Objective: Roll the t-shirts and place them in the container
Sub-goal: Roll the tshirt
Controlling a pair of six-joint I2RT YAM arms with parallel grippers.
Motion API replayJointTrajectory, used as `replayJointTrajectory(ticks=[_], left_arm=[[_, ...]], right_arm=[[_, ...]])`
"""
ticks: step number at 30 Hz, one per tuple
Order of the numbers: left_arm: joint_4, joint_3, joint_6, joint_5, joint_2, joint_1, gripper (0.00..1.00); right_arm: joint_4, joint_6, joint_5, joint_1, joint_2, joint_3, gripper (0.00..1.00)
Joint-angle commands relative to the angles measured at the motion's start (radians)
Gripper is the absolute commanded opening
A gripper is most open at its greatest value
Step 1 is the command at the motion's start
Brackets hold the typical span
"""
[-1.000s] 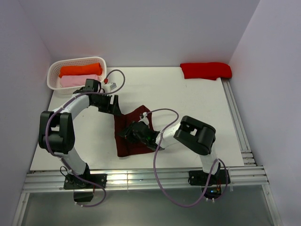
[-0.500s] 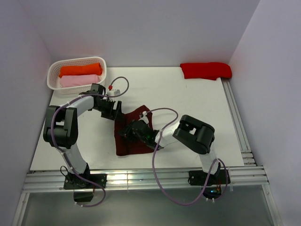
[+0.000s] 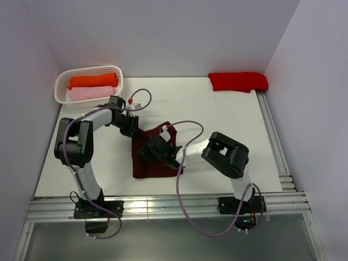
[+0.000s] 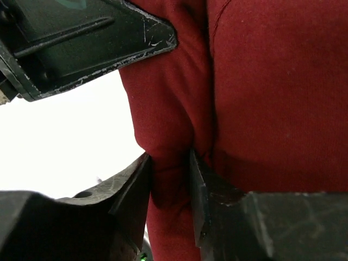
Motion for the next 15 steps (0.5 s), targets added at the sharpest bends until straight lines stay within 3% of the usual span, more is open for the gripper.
replayJointTrajectory(ticks=[1, 6, 15], left_arm=[[0.018, 0.043, 0.007, -0.05, 0.006, -0.012, 0.13], [0.013, 0.054, -0.001, -0.07, 0.002, -0.029, 0.1], [0.013, 0.058, -0.009, -0.097, 0.013, -0.052, 0.09]], right_arm=[[-0.303, -0.078, 0.15, 0.027, -0.04, 0.047, 0.44], [-0.493, -0.103, 0.222, 0.076, -0.082, 0.122, 0.52], [-0.744, -0.095, 0.332, 0.173, -0.095, 0.239, 0.53]])
